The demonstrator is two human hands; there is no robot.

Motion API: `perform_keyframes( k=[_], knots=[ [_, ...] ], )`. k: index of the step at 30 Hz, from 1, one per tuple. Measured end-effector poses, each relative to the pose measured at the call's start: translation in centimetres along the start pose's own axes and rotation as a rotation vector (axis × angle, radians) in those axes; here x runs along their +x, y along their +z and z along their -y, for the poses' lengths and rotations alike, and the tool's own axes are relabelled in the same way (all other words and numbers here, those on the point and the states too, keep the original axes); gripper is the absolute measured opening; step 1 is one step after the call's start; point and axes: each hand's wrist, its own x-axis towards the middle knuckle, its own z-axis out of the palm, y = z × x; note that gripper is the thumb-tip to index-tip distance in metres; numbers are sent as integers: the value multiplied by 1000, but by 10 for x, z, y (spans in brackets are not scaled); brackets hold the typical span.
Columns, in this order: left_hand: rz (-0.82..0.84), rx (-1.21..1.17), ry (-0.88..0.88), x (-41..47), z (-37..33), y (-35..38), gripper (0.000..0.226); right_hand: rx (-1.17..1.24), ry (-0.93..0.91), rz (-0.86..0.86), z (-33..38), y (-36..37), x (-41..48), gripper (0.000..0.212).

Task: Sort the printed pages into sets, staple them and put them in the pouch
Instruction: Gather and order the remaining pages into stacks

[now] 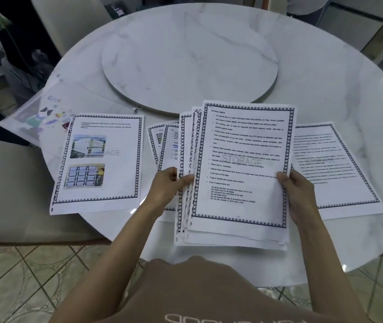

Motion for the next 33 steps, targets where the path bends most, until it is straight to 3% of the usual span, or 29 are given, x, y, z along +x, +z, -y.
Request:
perform_keyframes(
  k=[4, 10, 15, 18, 22, 24, 27, 29, 33],
  knots=[
    [-37, 33, 5, 3, 3, -4, 44, -31, -57, -51, 11, -11, 6, 6],
    [-141, 97, 11, 9, 19, -17, 21, 72, -57, -224, 31, -51, 21, 16],
    [-240, 99, 17, 13, 25, -18, 9, 109, -58, -271, 36, -72, 18, 41],
    [-263, 90, 13, 14, 29, -17, 5, 132, -62, -282, 32, -75, 12, 28],
    [-317, 54, 2, 16, 29, -16, 28, 133, -25, -280, 27, -73, 8, 25],
    [-361, 70, 60, 16, 29, -16, 38, 144, -9, -254, 28, -68, 3, 8],
    [-399, 154, 201, 13, 25, -15, 41, 135, 2, -233, 24, -63, 0, 26],
    [-312, 163, 263, 10, 16, -13, 34, 120, 5, -199, 21, -55, -1, 15],
    [142, 50, 207, 2, -8, 2, 19, 40, 3, -127, 10, -32, -1, 6]
  ],
)
